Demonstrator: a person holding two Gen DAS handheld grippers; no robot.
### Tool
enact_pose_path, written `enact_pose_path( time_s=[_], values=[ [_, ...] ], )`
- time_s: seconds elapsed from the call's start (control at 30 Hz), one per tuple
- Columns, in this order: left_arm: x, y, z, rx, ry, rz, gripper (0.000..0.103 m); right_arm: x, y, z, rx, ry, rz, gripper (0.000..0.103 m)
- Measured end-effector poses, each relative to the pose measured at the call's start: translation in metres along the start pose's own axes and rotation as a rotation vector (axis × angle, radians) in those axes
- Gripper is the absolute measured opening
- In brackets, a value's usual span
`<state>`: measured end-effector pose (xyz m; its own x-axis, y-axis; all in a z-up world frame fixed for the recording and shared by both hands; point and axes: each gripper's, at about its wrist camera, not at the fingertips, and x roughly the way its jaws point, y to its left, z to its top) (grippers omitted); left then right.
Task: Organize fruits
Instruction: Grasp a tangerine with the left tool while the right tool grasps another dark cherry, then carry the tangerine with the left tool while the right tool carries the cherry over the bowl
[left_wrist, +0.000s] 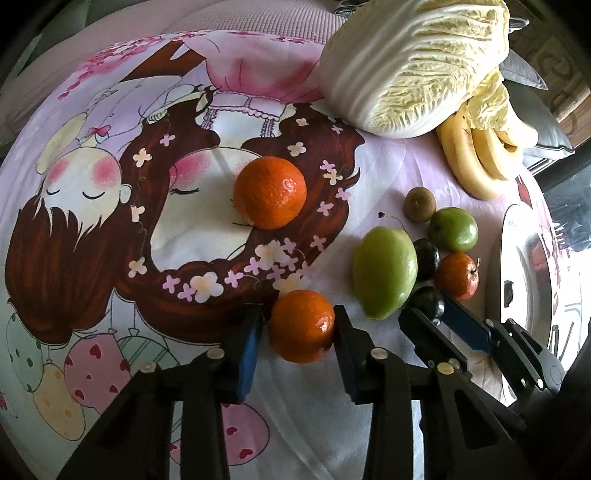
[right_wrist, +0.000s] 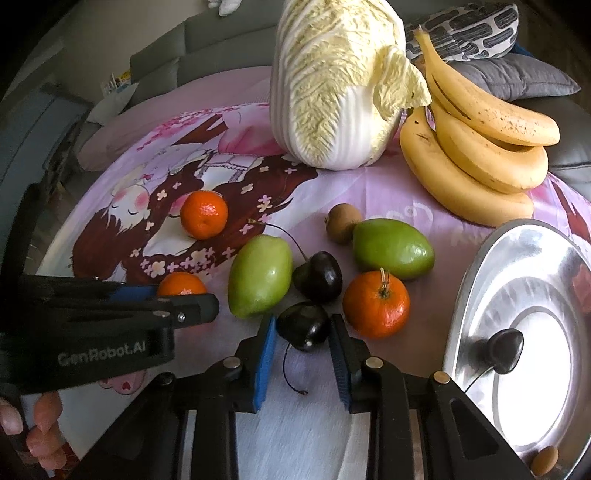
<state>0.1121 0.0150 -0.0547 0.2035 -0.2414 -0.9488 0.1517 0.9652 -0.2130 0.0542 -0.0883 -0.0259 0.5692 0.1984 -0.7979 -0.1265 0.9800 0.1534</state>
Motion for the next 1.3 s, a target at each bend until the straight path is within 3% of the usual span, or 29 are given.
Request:
enact_pose_path(
  time_s=[0.67, 1.3],
  values=[
    [-0.025, 0.001, 0.000, -0.002, -0.038, 0.016, 0.036, -0.021, -0.002, -0.004, 0.029, 0.007, 0.039, 0.031],
    [-0.068, -0.027, -0.006, 0.049, -0.119, 0.036, 0.036, -0.065, -0.023, -0.001, 0.074, -0.061, 0.056, 0.031]
  ],
)
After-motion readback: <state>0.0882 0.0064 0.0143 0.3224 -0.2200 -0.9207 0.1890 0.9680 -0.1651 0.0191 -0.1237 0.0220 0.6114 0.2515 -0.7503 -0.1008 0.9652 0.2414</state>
